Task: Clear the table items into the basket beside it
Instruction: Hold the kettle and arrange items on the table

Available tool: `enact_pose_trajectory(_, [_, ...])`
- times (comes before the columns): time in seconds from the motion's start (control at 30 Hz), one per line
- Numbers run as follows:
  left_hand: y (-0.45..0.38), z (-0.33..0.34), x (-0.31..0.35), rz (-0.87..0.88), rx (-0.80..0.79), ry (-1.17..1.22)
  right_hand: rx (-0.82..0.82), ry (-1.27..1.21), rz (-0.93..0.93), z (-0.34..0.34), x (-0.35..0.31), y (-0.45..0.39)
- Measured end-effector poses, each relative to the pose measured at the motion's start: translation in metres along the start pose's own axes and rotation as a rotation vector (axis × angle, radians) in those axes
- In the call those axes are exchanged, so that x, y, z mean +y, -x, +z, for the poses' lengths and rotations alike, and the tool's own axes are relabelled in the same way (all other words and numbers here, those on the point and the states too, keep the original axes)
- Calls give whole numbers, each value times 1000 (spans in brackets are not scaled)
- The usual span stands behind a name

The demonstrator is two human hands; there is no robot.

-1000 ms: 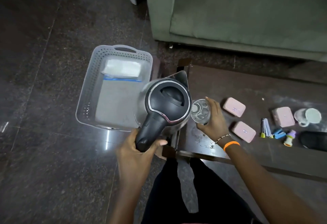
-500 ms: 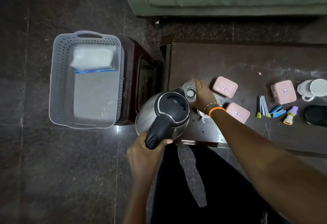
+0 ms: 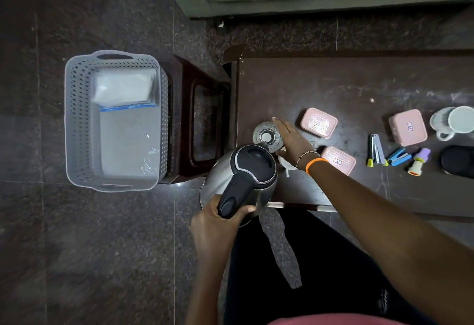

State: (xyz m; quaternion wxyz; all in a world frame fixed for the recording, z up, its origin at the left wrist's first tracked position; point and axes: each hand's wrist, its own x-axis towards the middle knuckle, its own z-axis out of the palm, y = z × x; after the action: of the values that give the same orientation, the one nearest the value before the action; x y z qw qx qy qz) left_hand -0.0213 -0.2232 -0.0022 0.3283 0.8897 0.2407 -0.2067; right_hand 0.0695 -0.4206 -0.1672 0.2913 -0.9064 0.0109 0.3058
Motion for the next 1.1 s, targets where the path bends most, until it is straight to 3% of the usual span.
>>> enact_pose_trajectory(0.77, [-6, 13, 20, -46, -23, -54, 32, 0, 16, 12, 17, 29])
enact_pose_trajectory(1.1, [-10, 18, 30, -73, -48, -68, -29, -18, 41, 6, 23, 26])
